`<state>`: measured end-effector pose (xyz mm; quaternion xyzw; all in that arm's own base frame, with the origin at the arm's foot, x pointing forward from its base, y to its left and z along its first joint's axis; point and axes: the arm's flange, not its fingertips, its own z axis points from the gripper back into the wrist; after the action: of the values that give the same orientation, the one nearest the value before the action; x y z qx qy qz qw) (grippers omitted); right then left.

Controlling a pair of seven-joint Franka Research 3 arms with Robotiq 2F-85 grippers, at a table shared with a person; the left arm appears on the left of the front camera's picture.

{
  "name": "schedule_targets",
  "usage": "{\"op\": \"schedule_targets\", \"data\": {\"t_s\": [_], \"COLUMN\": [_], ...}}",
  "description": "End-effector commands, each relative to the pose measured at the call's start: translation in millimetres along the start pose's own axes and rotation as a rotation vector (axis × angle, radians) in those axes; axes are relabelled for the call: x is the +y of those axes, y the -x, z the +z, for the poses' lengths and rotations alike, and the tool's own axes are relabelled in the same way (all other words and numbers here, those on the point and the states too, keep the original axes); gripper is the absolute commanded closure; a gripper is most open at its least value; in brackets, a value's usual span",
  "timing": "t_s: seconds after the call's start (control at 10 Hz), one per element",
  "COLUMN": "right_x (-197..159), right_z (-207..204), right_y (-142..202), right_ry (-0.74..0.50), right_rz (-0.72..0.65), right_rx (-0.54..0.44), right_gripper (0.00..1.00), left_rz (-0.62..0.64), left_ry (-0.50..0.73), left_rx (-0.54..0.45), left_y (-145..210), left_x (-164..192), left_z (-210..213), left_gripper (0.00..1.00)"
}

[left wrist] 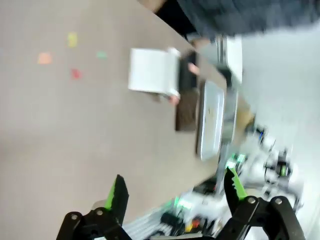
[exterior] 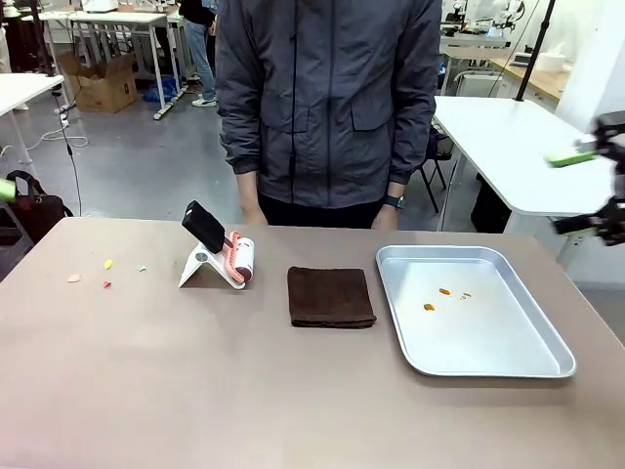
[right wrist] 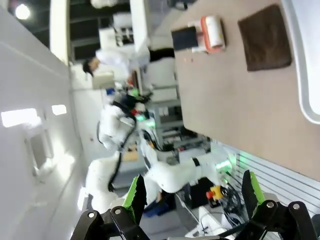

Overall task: Clean the surface of the table.
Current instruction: Hold the Lint Roller with your left hand and the towel with your right hand.

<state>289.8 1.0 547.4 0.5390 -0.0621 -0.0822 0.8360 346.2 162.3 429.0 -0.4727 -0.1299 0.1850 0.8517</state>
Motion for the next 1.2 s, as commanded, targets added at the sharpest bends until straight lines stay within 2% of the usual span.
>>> {"op": "schedule_targets", "data": {"t_s": [0.0,0.2,0.3,0.4,0.5,0.6,1.1], "right_x": [-108,-152,-168,-175,-176,-125,-125], "right_z": [-4,14,21,24,24,100,100], "right_y": [73,77,75,73,69,0,0], "right_ry": [-0.022,0.034,0.009,-0.002,0.01,0.02,0.02], "right_rz": [-0.016,0.013,-0.003,0.011,0.009,-0.024,-0.024], "right_rx": [-0.067,-0.07,-0.095,-0.125,-0.176,-0.104,-0.104], "right_gripper": [0.0,0.0,0.0,0.0,0.0,0.0,0.0], "left_rz": [0.094,0.189,0.205,0.213,0.208,0.213,0.213], "left_ry": [0.14,0.24,0.285,0.275,0.226,0.266,0.266], "left_rx": [-0.109,-0.236,-0.273,-0.282,-0.282,-0.25,-0.25], "left_y": [-8,21,39,43,47,-4,-4], "left_x": [80,29,3,5,-2,21,21], "left_z": [-60,-18,-17,-20,-29,-9,-9], "left_gripper": [0.0,0.0,0.0,0.0,0.0,0.0,0.0]}}
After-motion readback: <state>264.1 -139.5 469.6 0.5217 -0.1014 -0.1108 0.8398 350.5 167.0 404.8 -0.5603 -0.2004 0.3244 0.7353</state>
